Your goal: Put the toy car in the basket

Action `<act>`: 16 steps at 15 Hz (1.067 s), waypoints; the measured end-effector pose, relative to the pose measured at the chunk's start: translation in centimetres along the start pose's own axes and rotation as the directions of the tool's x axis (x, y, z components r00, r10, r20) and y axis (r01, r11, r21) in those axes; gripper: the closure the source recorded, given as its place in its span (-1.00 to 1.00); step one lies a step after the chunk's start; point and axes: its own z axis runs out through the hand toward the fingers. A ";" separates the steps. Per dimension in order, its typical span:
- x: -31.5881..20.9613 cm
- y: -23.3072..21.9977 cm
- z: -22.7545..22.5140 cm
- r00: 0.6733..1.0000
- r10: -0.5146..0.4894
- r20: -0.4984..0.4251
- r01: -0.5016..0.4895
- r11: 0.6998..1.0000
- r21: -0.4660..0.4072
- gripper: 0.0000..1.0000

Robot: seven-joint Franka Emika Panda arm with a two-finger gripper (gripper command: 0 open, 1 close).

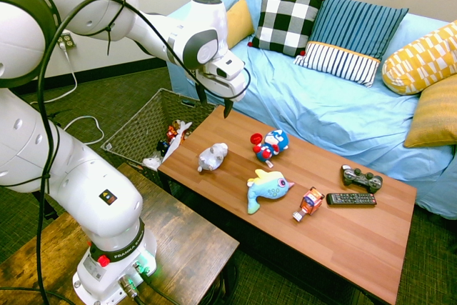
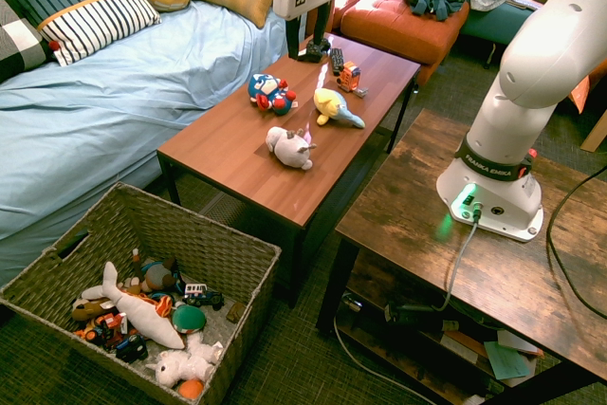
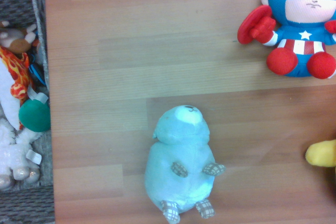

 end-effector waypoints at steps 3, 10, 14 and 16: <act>0.5 0.1 0.5 1.000 0.001 0.008 -0.001 1.000 0.008 -1.00; 16.1 11.6 6.6 0.998 0.038 0.040 -0.040 0.998 0.041 -1.00; 25.2 17.6 14.1 0.997 0.062 0.048 -0.059 0.997 -0.051 -1.00; 28.5 18.4 18.0 0.993 0.099 0.057 -0.093 0.991 -0.097 -1.00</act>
